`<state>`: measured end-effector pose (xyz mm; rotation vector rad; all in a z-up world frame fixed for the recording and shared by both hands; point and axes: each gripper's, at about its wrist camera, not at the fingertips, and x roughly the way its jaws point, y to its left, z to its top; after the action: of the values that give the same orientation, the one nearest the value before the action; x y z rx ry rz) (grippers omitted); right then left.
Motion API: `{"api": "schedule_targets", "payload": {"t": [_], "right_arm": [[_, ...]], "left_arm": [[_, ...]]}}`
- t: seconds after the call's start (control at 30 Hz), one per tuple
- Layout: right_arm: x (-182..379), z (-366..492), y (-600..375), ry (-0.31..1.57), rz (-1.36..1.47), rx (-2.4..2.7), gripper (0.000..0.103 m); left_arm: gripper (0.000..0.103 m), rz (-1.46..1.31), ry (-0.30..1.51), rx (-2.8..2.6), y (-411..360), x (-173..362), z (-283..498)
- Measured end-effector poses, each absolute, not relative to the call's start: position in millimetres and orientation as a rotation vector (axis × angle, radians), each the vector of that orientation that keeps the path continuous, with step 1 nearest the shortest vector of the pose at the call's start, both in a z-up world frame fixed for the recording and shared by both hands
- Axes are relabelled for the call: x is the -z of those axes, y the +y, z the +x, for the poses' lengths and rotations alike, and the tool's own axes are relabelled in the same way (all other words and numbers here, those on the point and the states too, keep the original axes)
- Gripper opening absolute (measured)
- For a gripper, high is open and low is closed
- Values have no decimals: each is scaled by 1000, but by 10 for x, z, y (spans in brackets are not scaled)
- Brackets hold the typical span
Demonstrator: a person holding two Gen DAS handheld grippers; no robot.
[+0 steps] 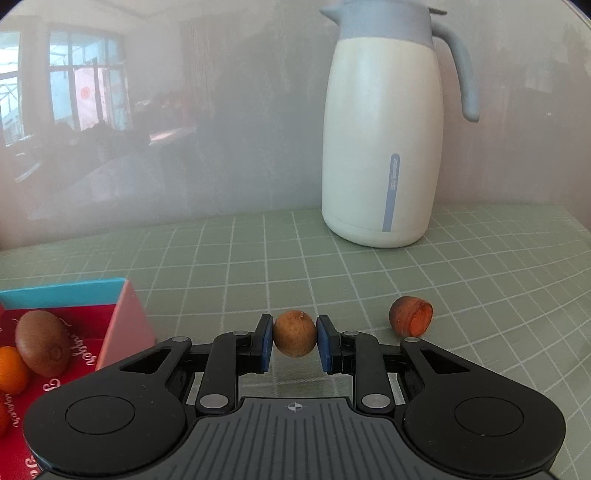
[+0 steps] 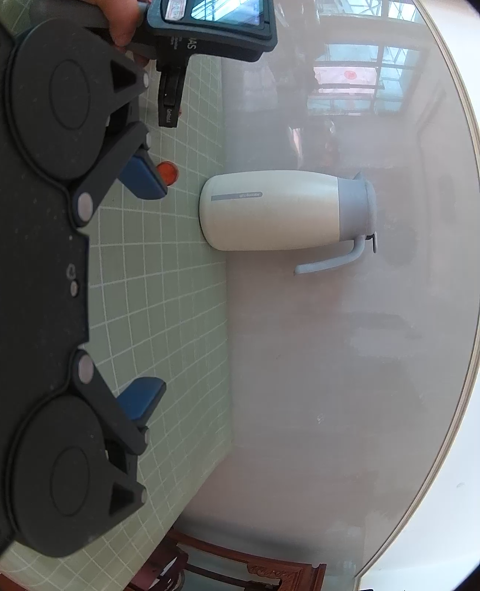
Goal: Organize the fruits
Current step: 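Carry the brown fruit with the left tool into the red box and open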
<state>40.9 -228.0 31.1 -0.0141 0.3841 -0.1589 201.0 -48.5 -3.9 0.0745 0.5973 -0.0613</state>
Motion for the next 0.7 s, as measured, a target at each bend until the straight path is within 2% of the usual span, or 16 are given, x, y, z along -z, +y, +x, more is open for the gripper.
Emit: {"api": "schedule_targets", "payload": {"t": [0.3, 0.5, 0.7], "right_arm": [[-288, 448, -2098, 394, -33, 124, 103], [-264, 469, -1950, 402, -47, 98, 103], [-235, 489, -1785, 411, -70, 70, 103]], "left_arm": [[25, 73, 518, -40, 167, -394, 1411], [25, 12, 592, -171, 789, -242, 1258], [25, -19, 669, -221, 1068, -28, 1237]]}}
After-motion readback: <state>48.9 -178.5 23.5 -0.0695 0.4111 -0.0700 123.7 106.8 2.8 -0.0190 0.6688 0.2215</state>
